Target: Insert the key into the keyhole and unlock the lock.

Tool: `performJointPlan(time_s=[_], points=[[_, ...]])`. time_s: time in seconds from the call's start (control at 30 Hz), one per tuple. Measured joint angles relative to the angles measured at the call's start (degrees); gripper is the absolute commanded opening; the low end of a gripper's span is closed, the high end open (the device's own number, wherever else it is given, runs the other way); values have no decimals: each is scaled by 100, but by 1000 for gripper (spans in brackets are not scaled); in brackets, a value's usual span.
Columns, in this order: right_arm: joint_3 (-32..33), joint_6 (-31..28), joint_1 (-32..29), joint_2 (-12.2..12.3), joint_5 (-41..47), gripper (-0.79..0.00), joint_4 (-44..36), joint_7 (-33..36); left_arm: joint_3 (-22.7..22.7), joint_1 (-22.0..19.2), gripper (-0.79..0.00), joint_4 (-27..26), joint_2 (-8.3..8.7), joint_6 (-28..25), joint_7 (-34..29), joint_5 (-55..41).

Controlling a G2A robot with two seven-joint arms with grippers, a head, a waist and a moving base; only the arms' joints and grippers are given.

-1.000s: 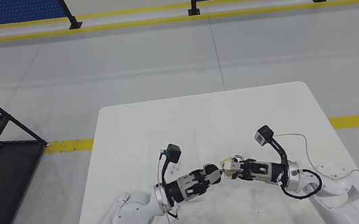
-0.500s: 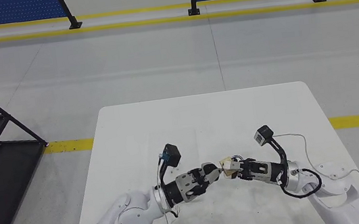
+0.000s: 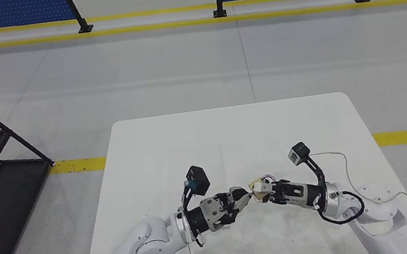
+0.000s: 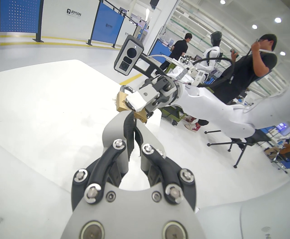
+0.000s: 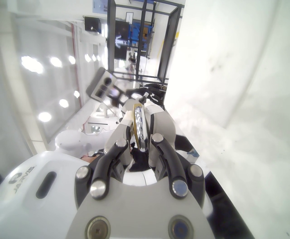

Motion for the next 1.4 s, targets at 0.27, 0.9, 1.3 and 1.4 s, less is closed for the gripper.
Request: performJointPlan(time_s=[0.27, 0.9, 1.3, 1.4], points=[[-10, -2, 10, 10, 16, -785, 8, -6, -11, 24, -785, -28, 4, -60, 414, 653], [-90, 36, 77, 24, 46, -785, 24, -2, -9, 17, -785, -15, 21, -156, 975, 1722], [-115, 43, 86, 35, 41, -785, 23, -29, -74, 17, -785, -42, 55, -285, 1136, 2191], [-119, 39, 82, 38, 40, -785, 26, -47, -84, 15, -785, -44, 64, -327, 1166, 2291]])
